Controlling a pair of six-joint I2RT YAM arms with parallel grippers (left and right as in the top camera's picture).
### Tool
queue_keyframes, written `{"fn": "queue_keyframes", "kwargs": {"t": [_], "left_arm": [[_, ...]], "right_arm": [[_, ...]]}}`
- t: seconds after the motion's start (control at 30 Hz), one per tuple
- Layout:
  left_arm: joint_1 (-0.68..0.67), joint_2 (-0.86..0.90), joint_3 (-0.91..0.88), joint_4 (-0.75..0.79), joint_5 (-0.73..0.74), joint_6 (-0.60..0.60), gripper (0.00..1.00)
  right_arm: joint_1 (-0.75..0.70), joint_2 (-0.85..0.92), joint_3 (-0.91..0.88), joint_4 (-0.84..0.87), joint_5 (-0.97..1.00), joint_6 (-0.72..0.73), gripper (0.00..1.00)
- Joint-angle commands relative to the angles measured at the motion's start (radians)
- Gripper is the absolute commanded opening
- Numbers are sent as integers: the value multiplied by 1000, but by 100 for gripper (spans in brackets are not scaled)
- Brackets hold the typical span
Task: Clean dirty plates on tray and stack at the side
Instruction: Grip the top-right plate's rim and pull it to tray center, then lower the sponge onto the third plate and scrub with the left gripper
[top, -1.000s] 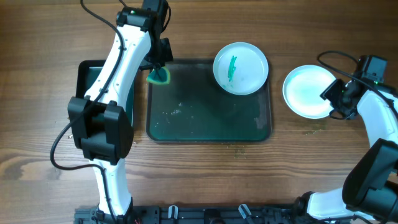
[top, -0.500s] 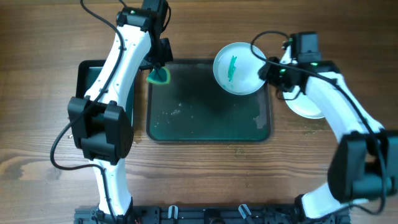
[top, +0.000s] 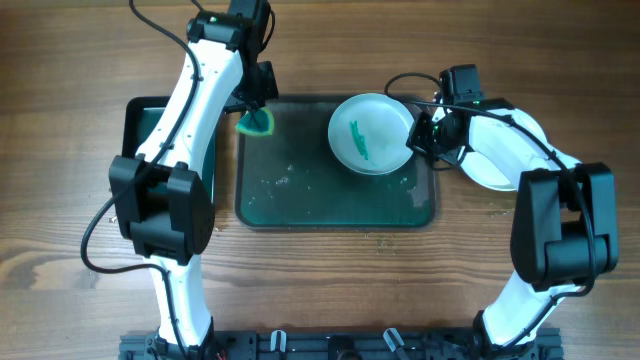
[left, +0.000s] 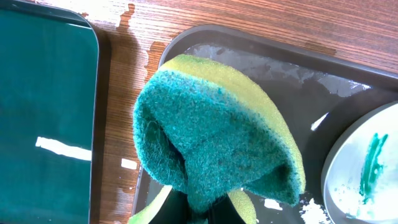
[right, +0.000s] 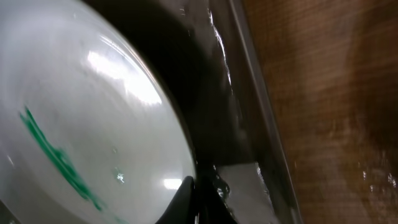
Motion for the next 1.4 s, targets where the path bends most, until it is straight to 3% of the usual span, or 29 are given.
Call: {"fn": "queue_keyframes", "kwargs": {"t": [0.0,0.1,0.17,0.27,0.33,0.5,0.73,0.83,0.97,1.1,1.37], "left_arm": [[-3,3,21,3,16,-9,4],[-3,3,21,3,16,-9,4],[-3,3,21,3,16,-9,4],[-3,3,21,3,16,-9,4],[-3,3,21,3,21,-9,4],[-3,3,21,2,24,-9,4],[-3,3,21,3,24,-9,4],[-3,3,21,3,37,-9,4],[-3,3,17,13,119,-9,4],[-21,3,-46,66,199,-9,4],[-103,3,-237,195,199,-9,4]], "right_arm": [[5,19,4,-82,-109,-152,4],[24,19,4,-179,-156,-320,6],[30,19,4,-190,-115,-390,27],[29,19,4,-111,-11,-391,36],[29,19,4,-14,-2,-412,38],[29,43,2,97,-19,-497,31],[30,84,0,49,-86,-471,4],[30,82,6,-2,-109,-338,4],[38,80,13,-21,-298,-136,5],[125,80,13,39,-176,-15,4],[199,82,13,98,-140,9,4]]}}
